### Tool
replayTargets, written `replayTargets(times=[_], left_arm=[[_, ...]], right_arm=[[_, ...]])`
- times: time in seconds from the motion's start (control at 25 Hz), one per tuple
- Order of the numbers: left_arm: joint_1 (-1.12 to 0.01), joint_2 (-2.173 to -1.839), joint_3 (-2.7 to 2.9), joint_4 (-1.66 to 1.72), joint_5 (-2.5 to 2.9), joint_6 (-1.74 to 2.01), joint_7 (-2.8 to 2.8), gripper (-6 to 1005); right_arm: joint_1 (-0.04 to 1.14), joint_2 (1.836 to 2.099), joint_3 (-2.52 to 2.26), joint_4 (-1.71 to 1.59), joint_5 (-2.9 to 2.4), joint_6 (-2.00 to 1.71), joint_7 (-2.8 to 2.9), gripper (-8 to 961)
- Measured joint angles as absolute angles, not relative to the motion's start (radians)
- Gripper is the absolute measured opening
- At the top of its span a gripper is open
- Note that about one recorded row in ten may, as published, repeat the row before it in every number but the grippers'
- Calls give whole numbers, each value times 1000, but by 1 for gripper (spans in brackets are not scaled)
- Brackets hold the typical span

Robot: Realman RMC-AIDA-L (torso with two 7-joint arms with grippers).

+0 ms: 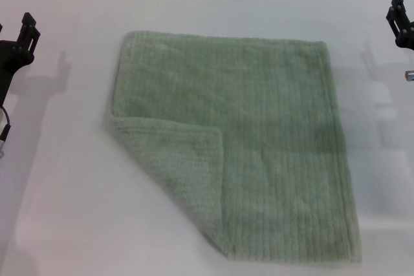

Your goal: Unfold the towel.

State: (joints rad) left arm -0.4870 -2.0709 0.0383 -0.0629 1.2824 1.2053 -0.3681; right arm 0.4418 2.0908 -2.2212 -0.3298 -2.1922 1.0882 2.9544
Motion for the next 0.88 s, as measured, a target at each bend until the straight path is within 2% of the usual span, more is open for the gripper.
replayTargets(times=[0.88], left_arm=[[-486,-2071,32,-64,1282,1203,-368,663]], right_arm=[[448,2091,-2236,-324,-2194,1080,2954,722]])
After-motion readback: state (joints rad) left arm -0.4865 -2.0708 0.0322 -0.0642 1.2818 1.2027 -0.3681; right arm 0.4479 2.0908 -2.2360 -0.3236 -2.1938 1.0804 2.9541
